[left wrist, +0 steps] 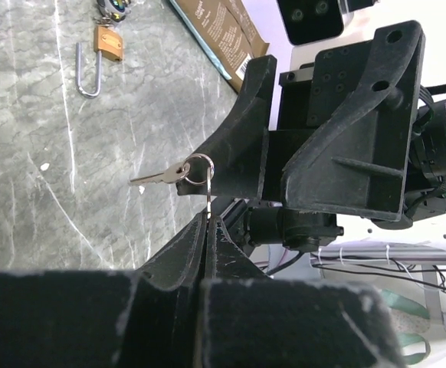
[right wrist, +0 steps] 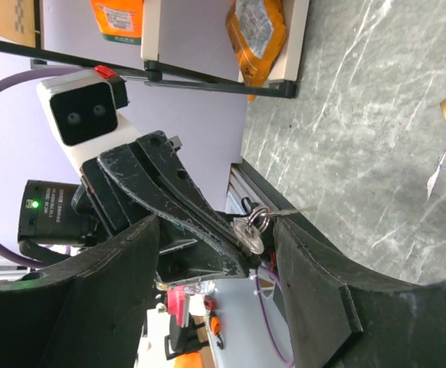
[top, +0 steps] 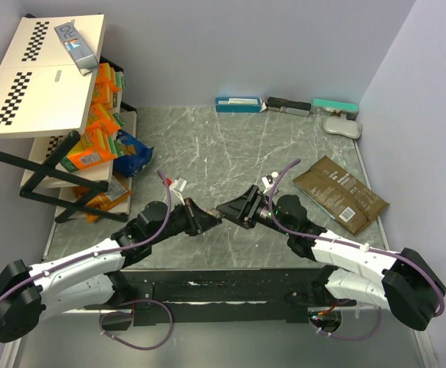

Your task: Unlock with the key

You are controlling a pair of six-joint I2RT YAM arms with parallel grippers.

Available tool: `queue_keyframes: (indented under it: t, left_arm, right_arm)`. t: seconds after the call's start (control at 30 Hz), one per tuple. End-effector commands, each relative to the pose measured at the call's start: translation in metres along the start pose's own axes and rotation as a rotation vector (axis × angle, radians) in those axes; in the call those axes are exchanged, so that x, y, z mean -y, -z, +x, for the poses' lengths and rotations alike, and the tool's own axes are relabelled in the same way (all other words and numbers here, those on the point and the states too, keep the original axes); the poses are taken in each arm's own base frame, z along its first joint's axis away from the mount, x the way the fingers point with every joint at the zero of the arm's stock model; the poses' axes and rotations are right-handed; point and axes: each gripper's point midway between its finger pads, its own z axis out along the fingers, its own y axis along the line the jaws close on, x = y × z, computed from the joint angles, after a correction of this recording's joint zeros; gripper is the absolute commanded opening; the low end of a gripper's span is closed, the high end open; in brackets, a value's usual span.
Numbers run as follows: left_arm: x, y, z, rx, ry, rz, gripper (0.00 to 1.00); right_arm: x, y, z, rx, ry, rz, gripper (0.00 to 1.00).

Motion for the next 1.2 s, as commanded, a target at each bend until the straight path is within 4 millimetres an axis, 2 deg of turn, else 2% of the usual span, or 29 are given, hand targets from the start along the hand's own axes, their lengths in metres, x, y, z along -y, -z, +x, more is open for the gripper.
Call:
queue_keyframes:
  t: [0.0,0.13,0.33,0.7,1.17]
  left_arm:
    - [0.007,-0.001,-0.013,0.053,-0.024,-0.004,0.01]
    - [0.006,0.000,-0.024,0.090,-0.037,-0.052,0.01]
    - [0.007,0.003,-0.029,0.111,-0.044,-0.053,0.01]
    - [0.011,0.000,-0.016,0.072,-0.038,0.003,0.01]
    - [0.012,0.000,-0.002,0.033,-0.043,0.028,0.01]
  right_arm:
    - [-0.009,0.001,0.000,0.003,-0.010,-0.044,0.68]
    - [0.003,0.007,0.003,0.014,-0.019,0.005,0.68]
    - [0.000,0.012,0.005,0.019,-0.047,-0.016,0.68]
    - [-0.012,-0.005,0.009,-0.028,-0.081,-0.077,0.67]
    - [-0.017,-0.014,0.001,0.003,-0.098,-0.104,0.66]
